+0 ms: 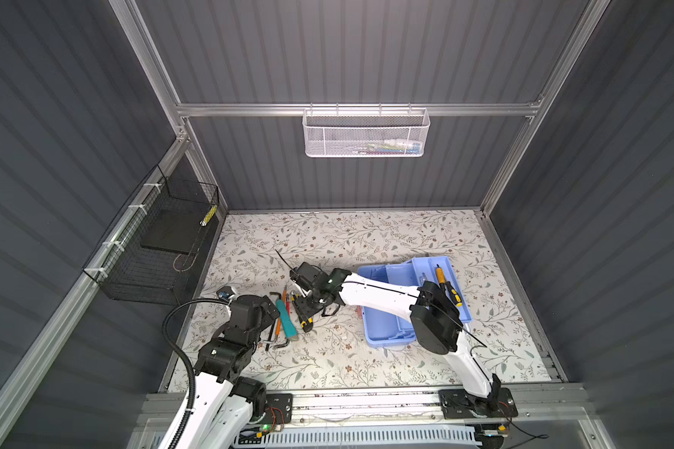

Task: Pack the tool kit
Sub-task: 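Move the right gripper back over the tool pile near the left gripper, then close the right gripper on the yellow-and-black utility knife, then carry the yellow-and-black utility knife over the tray and lower it into a compartment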

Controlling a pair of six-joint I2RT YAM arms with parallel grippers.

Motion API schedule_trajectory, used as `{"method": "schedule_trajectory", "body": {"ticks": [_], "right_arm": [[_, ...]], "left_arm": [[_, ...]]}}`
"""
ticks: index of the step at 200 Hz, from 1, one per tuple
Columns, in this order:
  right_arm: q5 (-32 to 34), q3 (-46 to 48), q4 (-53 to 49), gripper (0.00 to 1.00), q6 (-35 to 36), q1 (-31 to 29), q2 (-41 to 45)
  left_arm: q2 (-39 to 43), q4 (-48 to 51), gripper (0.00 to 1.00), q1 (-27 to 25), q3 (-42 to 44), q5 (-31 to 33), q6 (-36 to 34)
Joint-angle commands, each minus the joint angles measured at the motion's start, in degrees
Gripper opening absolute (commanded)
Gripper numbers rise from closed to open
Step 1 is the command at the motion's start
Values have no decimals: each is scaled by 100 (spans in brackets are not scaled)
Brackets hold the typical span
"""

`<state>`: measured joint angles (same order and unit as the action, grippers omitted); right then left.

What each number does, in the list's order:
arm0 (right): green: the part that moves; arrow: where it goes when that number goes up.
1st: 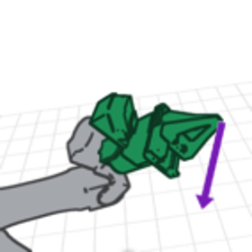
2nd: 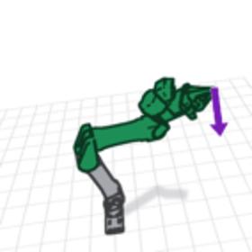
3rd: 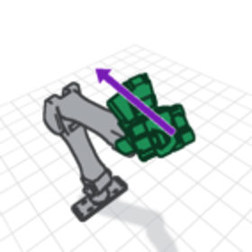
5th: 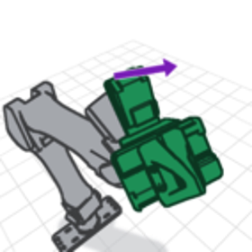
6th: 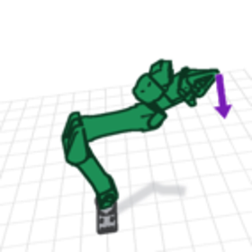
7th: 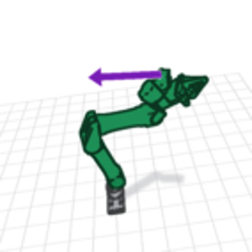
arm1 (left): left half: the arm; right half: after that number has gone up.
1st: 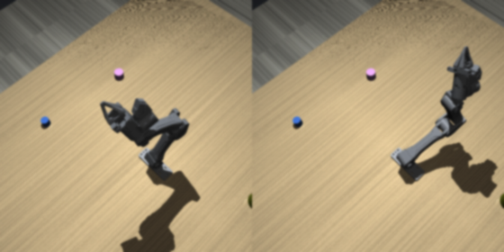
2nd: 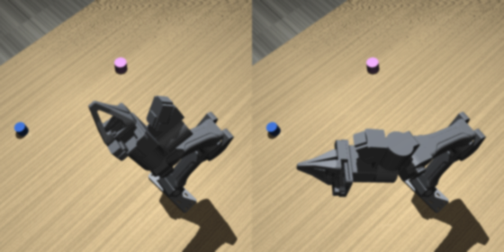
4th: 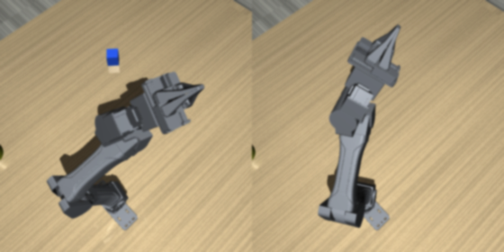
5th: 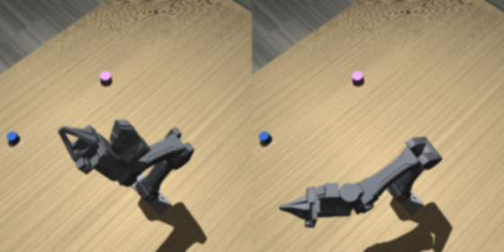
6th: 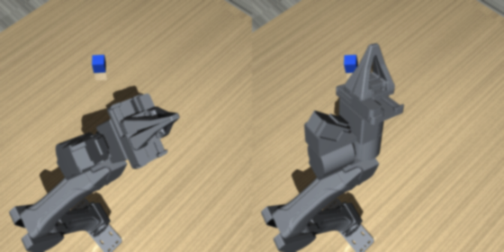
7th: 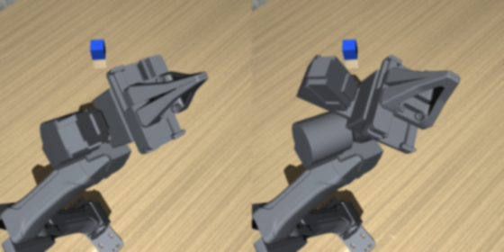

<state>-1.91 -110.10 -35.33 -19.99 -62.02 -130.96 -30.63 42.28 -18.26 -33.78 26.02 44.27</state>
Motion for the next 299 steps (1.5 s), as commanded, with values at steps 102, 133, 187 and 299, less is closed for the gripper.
{"method": "schedule_trajectory", "body": {"ticks": [102,133,187,299], "right_arm": [[624,-1204,-991,66,287,-196,-1123],[771,-1302,-1122,64,353,-205,-1250],[993,-1576,-1444,61,428,-197,-1551],[1127,-1039,-1121,39,358,-99,-712]], "left_arm": [[406,368,99,33,117,244,98],[470,382,99,33,135,263,117],[516,378,100,33,152,370,135],[282,90,99,33,202,34,-171]]}}
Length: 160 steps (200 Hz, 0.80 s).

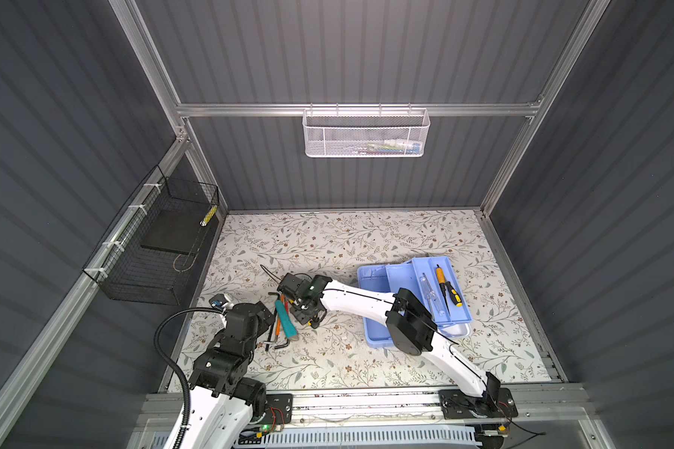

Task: Pack the tool kit
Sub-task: 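Carry the yellow-and-black utility knife over the tray and lower it into a compartment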

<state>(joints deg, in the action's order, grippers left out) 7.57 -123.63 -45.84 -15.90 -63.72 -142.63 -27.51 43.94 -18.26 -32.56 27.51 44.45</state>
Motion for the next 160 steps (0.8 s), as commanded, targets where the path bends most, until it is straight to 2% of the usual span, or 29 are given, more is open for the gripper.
{"method": "schedule_trajectory", "body": {"ticks": [1,32,64,123,160], "right_arm": [[181,331,-54,39,-56,75,473],[305,682,79,34,-196,171,941],[445,1191,213,32,-346,337,1559],[516,2899,831,29,-678,947,3492],[712,3874,830,28,-878,1389,4543]], "left_arm": [[-33,-82,100,33,77,-119,-198],[-152,-264,99,33,95,-307,-345],[-382,-687,99,33,225,-769,-522],[-750,-1241,99,33,445,-1070,-577],[-902,-1403,99,33,469,-1142,-636]]}}
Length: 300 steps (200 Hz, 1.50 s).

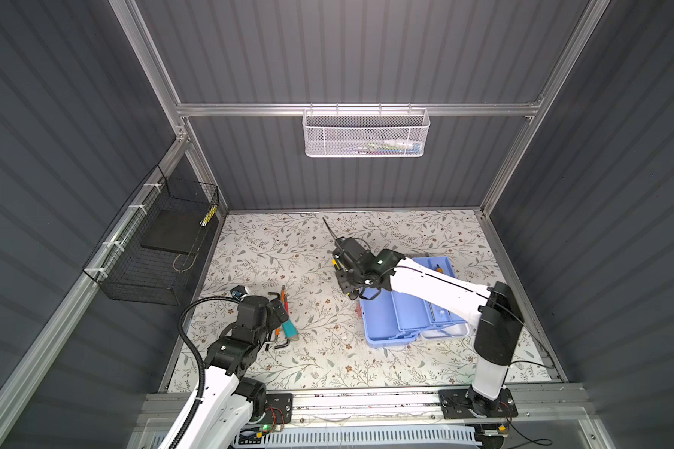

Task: Pack the tool kit
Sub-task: 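Carry the yellow-and-black utility knife over the tray and lower it into a compartment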

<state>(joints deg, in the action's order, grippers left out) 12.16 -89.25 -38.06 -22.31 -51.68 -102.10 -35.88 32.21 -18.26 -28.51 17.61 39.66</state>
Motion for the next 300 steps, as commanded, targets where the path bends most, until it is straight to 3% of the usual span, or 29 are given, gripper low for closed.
{"method": "schedule_trajectory", "body": {"ticks": [1,85,214,300], "right_arm": [[257,458,44,28,-247,193,512],[641,2327,-123,27,-766,827,2174],[348,2861,-5,27,-601,1144,1662],[449,2749,-110,45,-592,1156,1457]], "left_arm": [[-71,-235,99,33,65,-156,-163],[-629,-748,99,35,65,-520,-351],[-709,-964,100,33,370,-832,-264],[-862,-1096,99,33,450,-974,-250]]}}
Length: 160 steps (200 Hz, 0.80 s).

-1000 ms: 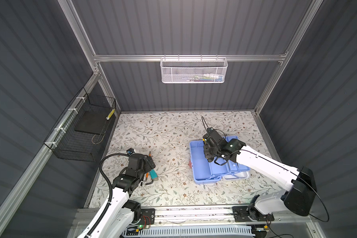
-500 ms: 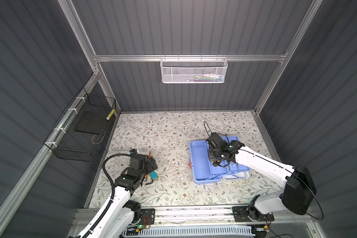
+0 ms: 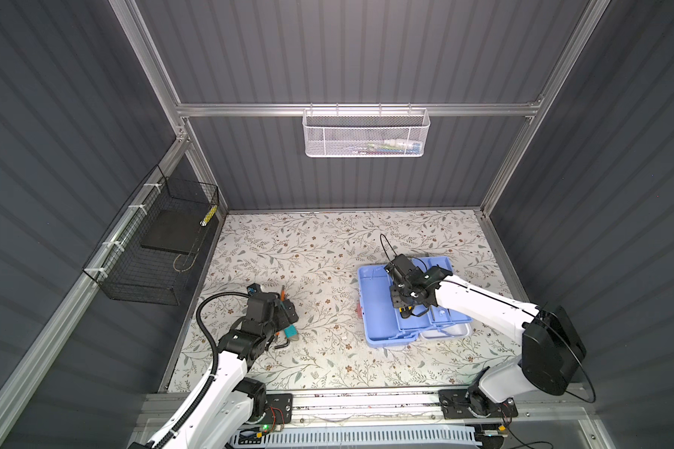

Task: Pack the tool kit
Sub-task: 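Carry the yellow-and-black utility knife over the tray and lower it into a compartment, then open the right gripper to release the knife and lift away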

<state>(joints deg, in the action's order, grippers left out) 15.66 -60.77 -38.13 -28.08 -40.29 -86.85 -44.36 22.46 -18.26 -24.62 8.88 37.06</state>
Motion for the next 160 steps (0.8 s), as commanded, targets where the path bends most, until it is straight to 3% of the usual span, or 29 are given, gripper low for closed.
{"method": "schedule_trajectory", "body": {"ticks": [1,47,101,160], "right_arm": [[102,-100,-109,45,-14,19,-65],[54,-165,-132,56,91,17,239],[-813,38,379,58,69,13,1225],[-1026,173,529,58,33,13,1758]], "left_arm": [[-17,-120,100,33,57,-104,7],[-132,-304,100,33,111,-277,86],[-539,-708,100,33,246,-505,248],[-1016,-1174,99,24,308,-660,341]]}}
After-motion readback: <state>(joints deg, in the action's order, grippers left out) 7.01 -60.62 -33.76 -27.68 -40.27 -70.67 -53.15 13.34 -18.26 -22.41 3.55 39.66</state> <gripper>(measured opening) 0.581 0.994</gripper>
